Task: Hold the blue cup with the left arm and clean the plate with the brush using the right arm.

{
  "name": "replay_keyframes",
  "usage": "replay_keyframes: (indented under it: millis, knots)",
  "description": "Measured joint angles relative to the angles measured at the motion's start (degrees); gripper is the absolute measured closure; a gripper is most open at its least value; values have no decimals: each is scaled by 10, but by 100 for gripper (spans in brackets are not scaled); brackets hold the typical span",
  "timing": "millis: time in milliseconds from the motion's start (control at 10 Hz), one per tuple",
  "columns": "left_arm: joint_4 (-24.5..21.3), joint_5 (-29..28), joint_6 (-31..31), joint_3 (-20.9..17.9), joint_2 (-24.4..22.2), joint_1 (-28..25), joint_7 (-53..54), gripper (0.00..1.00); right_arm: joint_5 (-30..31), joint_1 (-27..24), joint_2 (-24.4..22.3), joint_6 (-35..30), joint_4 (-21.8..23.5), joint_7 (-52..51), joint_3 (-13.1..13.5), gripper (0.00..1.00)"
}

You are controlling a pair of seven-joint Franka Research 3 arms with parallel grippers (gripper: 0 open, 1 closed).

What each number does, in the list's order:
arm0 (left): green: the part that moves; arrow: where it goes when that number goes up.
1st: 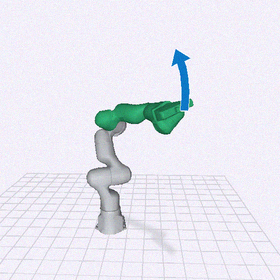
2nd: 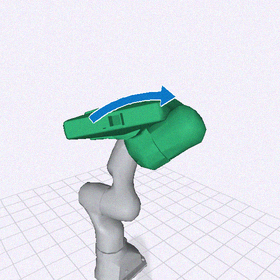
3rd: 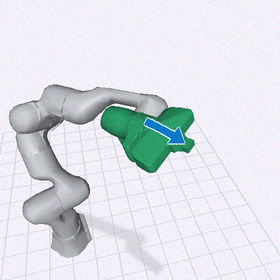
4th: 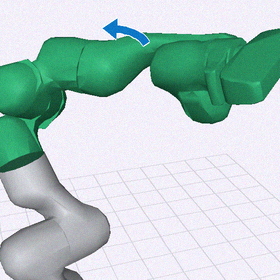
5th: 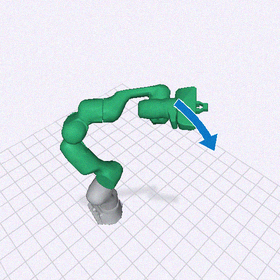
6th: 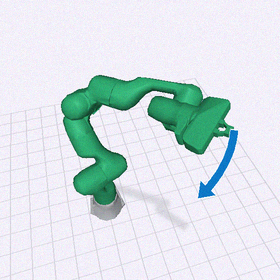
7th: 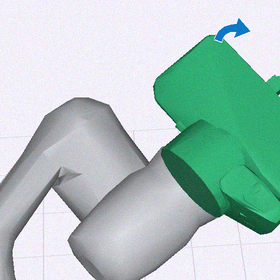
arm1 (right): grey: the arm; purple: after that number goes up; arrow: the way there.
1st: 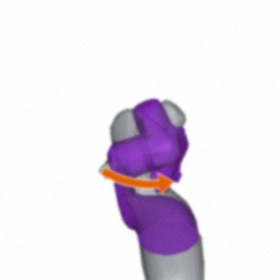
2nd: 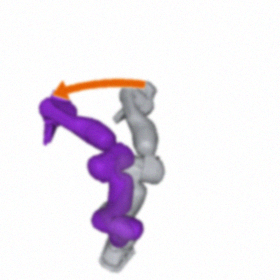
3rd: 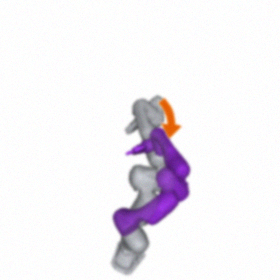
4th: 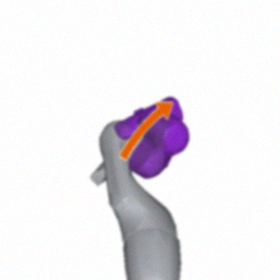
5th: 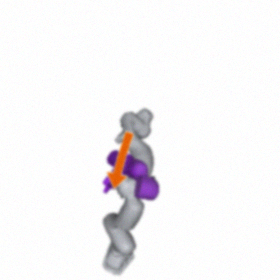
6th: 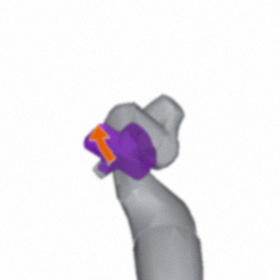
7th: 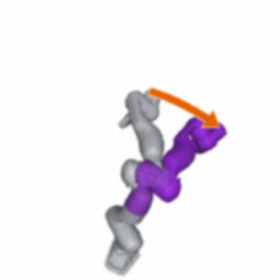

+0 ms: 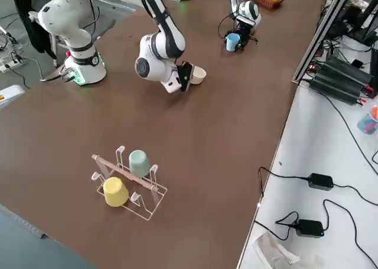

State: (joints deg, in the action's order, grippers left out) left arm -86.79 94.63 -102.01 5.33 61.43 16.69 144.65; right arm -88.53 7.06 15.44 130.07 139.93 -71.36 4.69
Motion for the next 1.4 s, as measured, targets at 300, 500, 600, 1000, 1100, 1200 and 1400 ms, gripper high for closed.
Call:
replay_keyframes:
  millis: [300,500,600,1000,1100,1200,1400]
  knots:
    - [1,0,0,0,0,1,0,26,0,0,-1,0,0,0,0,94]
    - [1,0,-1,0,0,2,0,26,0,0,-6,0,0,2,0,94]
    - [2,0,-2,0,0,3,0,26,0,0,-9,0,0,5,0,94]
    - [2,0,-2,0,0,4,0,26,1,0,-17,0,1,13,0,94]
    - [2,0,-2,0,0,4,0,26,2,0,-17,0,2,13,0,94]
    - [2,0,-2,0,0,4,0,26,2,0,-17,0,2,13,0,94]
    - [2,0,-2,0,0,4,0,26,2,2,-18,0,2,13,0,94]
